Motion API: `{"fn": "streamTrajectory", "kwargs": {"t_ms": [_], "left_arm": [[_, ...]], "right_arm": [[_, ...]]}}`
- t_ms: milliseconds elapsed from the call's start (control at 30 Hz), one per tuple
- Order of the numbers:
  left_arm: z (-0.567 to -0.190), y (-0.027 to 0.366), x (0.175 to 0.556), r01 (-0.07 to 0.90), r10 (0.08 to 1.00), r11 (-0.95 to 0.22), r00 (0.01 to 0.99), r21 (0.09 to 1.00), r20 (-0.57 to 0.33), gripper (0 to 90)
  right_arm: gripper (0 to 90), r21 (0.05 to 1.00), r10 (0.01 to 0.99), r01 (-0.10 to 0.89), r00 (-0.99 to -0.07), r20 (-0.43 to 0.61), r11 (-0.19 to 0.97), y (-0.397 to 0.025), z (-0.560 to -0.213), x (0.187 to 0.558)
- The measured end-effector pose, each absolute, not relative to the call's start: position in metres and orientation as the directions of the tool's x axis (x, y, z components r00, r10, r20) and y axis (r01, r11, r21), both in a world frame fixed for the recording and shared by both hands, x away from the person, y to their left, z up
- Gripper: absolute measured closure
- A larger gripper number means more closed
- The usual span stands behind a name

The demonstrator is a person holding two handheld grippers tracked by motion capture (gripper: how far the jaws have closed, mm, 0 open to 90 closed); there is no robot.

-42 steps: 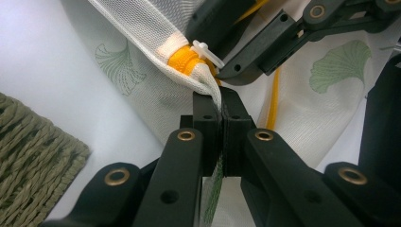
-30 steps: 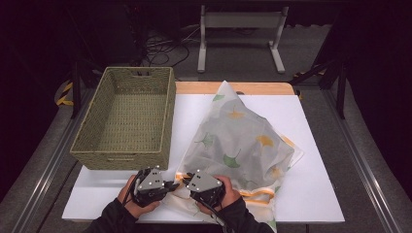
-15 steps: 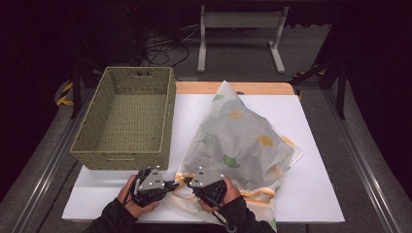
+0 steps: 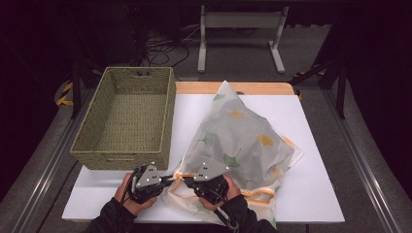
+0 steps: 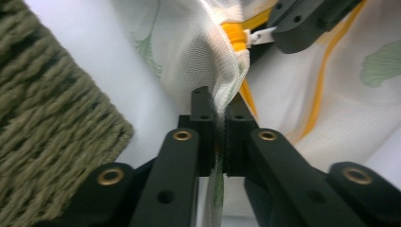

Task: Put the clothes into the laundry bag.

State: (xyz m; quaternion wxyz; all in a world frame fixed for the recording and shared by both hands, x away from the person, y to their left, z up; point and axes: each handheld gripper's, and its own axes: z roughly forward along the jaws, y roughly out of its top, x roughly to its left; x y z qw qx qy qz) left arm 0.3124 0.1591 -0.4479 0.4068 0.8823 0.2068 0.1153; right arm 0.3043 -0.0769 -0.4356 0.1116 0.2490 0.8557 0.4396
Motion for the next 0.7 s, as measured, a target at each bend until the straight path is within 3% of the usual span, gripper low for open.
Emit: {"fn": "streamTrajectory", "kwargs": {"t_ms": [100,233,433,700], "left_arm": [[-0.4471,0.1556,0.3095,0.250,0.452,-0.576,0.891,0.778,0.048,69.7],[-0.4448,0.1527,0.3137,0.263,0.474,-0.552,0.879,0.791,0.039,63.7],[-0.4436,0.1515,0.3177,0.257,0.436,-0.561,0.900,0.787,0.017,86.1],[-0.4405,0.1545,0.3148,0.260,0.419,-0.546,0.908,0.797,-0.009,87.5]], "right_arm": [[90.0,0.805,0.524,0.338,-0.851,0.039,0.488,-0.0774,-0.4364,0.3048],[90.0,0.805,0.521,0.339,-0.852,0.044,0.487,-0.0778,-0.4364,0.3052],[90.0,0.801,0.519,0.341,-0.854,0.044,0.493,-0.0773,-0.4370,0.3061],[87.6,0.796,0.509,0.344,-0.859,0.053,0.498,-0.0755,-0.4394,0.3082]]}}
